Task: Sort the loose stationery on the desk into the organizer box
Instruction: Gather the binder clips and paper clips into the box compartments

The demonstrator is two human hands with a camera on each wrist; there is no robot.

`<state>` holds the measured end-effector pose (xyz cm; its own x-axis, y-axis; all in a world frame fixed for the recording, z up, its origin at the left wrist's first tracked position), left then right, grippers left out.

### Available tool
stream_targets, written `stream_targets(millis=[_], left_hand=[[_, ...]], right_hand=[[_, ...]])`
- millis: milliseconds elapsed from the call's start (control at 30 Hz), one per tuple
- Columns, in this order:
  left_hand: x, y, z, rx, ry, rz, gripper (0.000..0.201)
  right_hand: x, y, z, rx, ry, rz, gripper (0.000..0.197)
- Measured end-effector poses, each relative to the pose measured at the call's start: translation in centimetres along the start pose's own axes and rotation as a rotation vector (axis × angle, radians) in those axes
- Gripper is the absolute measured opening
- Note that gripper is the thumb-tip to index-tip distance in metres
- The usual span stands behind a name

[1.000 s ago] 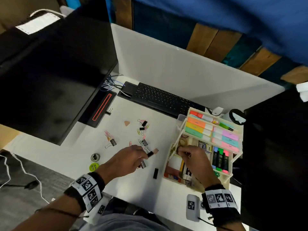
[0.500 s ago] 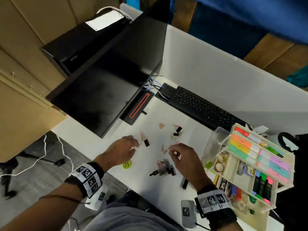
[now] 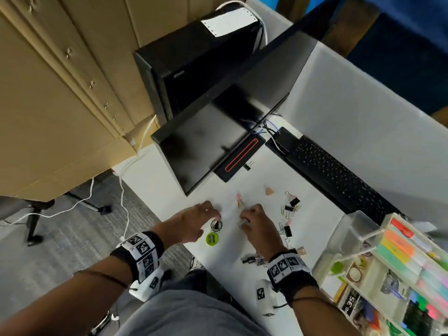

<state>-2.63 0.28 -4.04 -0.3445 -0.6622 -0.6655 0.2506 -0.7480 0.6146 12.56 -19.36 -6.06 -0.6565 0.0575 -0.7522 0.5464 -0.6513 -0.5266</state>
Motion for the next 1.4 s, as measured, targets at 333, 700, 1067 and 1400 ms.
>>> stream_targets(millis=[333, 700, 1067, 1400], left_hand=[[2.0, 0.8, -1.9, 0.202, -0.127, -0.314, 0.086], [2.8, 1.3, -4.0, 0.198, 0.034, -0.21, 0.044], [1.2, 0.4, -4.7, 0.02, 0.136, 0.047, 0.024], [0.7, 2.0, -4.5, 0.081, 0.21, 0.204, 0.028]], right_hand=[[0.4, 0.7, 0.7, -0.011, 0.01, 0.16, 0.02], [-1.3, 2.1, 1.7, 0.155, 0.136, 0.212, 0.017], [1.6, -4.3, 3.1, -0.127, -0.201, 0.144, 0.061], [-0.2, -1.2, 6.3, -0.031, 0.038, -0.107, 0.035]])
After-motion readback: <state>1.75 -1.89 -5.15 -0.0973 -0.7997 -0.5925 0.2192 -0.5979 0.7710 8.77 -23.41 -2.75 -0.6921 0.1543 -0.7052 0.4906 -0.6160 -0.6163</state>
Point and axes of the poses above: each hand's wrist, its own z-axis away from the middle knuckle, its own x-axis out of the palm, y = z × x, the point moved 3 cm from there along -z, towards the middle knuckle, and after that the axes turned 2 degrees about -y, right-handed, at the moved point
